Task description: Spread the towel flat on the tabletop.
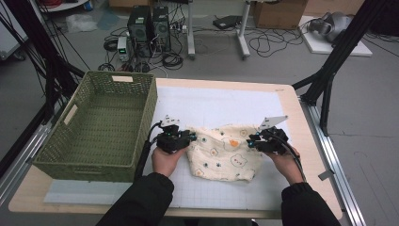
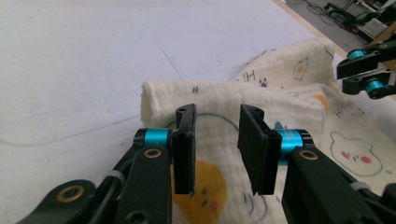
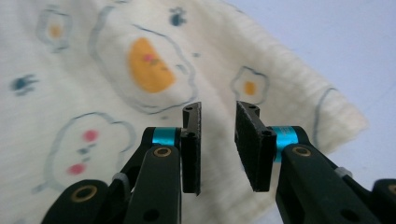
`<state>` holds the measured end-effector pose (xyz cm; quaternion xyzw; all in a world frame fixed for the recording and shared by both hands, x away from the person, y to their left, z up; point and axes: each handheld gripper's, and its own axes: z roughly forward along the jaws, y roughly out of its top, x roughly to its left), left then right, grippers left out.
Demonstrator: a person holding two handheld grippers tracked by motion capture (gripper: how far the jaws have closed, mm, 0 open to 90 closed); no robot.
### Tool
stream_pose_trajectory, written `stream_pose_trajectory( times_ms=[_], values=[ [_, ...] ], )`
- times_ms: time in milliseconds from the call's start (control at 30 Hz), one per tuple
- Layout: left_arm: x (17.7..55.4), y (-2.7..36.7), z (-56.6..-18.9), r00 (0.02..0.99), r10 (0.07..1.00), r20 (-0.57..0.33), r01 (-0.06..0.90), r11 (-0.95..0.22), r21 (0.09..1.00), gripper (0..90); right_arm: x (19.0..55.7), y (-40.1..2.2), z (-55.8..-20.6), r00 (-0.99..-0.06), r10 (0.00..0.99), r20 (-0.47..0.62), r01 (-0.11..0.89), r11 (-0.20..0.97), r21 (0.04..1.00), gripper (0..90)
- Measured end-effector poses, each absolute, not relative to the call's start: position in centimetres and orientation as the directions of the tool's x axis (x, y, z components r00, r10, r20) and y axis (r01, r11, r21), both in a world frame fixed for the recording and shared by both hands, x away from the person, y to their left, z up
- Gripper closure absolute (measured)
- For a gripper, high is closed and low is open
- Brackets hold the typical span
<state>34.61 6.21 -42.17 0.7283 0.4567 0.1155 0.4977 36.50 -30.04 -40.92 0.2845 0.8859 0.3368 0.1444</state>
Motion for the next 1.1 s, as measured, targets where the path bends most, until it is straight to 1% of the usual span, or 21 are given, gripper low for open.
stream_pose_trajectory(
  times_ms=[100,167,233,300,333,367,400,500,567,600,667,767,833,867,900,933,1033,1100],
  values=[
    [33.5,6.5,-42.4,0.562,0.785,-0.261,0.556,-0.124,0.822,65.7,34.5,-30.4,-40.8,-0.817,0.573,-0.067,0.372,0.611,0.699,69.5],
    [32.8,6.4,-42.8,0.564,0.779,-0.272,0.571,-0.130,0.811,66.0,33.2,-30.7,-41.0,-0.829,0.558,-0.045,0.368,0.604,0.708,68.0],
    [32.3,6.3,-43.3,0.560,0.782,-0.273,0.584,-0.140,0.800,65.7,32.1,-30.9,-41.4,-0.843,0.538,-0.006,0.374,0.594,0.713,63.8],
    [31.9,6.2,-43.8,0.550,0.794,-0.258,0.603,-0.165,0.780,60.8,31.1,-30.8,-41.8,-0.859,0.512,0.006,0.369,0.610,0.701,58.2],
    [31.9,6.3,-44.0,0.550,0.794,-0.259,0.613,-0.173,0.771,60.2,30.7,-30.7,-42.0,-0.864,0.504,0.008,0.367,0.619,0.695,57.5],
    [31.9,6.2,-44.3,0.551,0.790,-0.271,0.622,-0.172,0.764,61.4,30.5,-30.7,-42.2,-0.869,0.494,0.012,0.364,0.624,0.692,57.5],
    [31.9,6.2,-44.4,0.561,0.781,-0.274,0.628,-0.186,0.756,64.8,30.3,-30.6,-42.5,-0.872,0.489,0.018,0.368,0.632,0.682,58.1],
    [32.3,6.0,-44.9,0.577,0.759,-0.303,0.640,-0.189,0.744,85.6,30.4,-30.3,-43.2,-0.878,0.478,0.028,0.375,0.649,0.662,62.1],
    [32.4,5.9,-44.8,0.573,0.759,-0.308,0.641,-0.182,0.746,87.5,30.6,-30.1,-43.5,-0.877,0.480,0.033,0.385,0.657,0.648,67.0],
    [32.2,5.9,-44.6,0.574,0.765,-0.292,0.631,-0.187,0.753,87.7,30.7,-30.1,-43.5,-0.876,0.481,0.035,0.384,0.651,0.655,69.9],
    [31.7,5.9,-43.9,0.572,0.773,-0.274,0.605,-0.172,0.778,87.7,30.9,-30.0,-43.5,-0.873,0.487,0.035,0.388,0.648,0.655,72.9],
    [30.6,6.4,-42.5,0.575,0.777,-0.257,0.560,-0.145,0.815,87.8,31.2,-30.0,-43.6,-0.876,0.481,0.040,0.385,0.647,0.658,74.3],
    [30.2,6.6,-41.5,0.583,0.764,-0.276,0.550,-0.121,0.827,87.2,31.2,-30.0,-43.6,-0.875,0.483,0.042,0.387,0.644,0.659,74.3],
    [30.1,6.6,-41.1,0.589,0.757,-0.284,0.544,-0.111,0.831,84.3,31.3,-30.0,-43.6,-0.875,0.482,0.039,0.385,0.646,0.659,74.2],
    [30.2,6.5,-40.8,0.598,0.749,-0.285,0.542,-0.116,0.832,74.6,31.3,-30.0,-43.6,-0.874,0.485,0.040,0.389,0.645,0.658,74.1],
    [30.3,6.5,-40.6,0.609,0.745,-0.274,0.537,-0.132,0.833,70.3,31.3,-29.9,-43.6,-0.872,0.488,0.041,0.391,0.643,0.658,73.7],
    [30.5,6.5,-40.9,0.609,0.753,-0.248,0.540,-0.165,0.825,69.5,31.4,-30.0,-43.6,-0.870,0.491,0.035,0.390,0.645,0.657,73.7],
    [30.7,6.6,-41.7,0.600,0.763,-0.240,0.560,-0.186,0.807,71.1,31.6,-30.0,-43.6,-0.872,0.489,0.033,0.386,0.644,0.661,75.7]
  ],
)
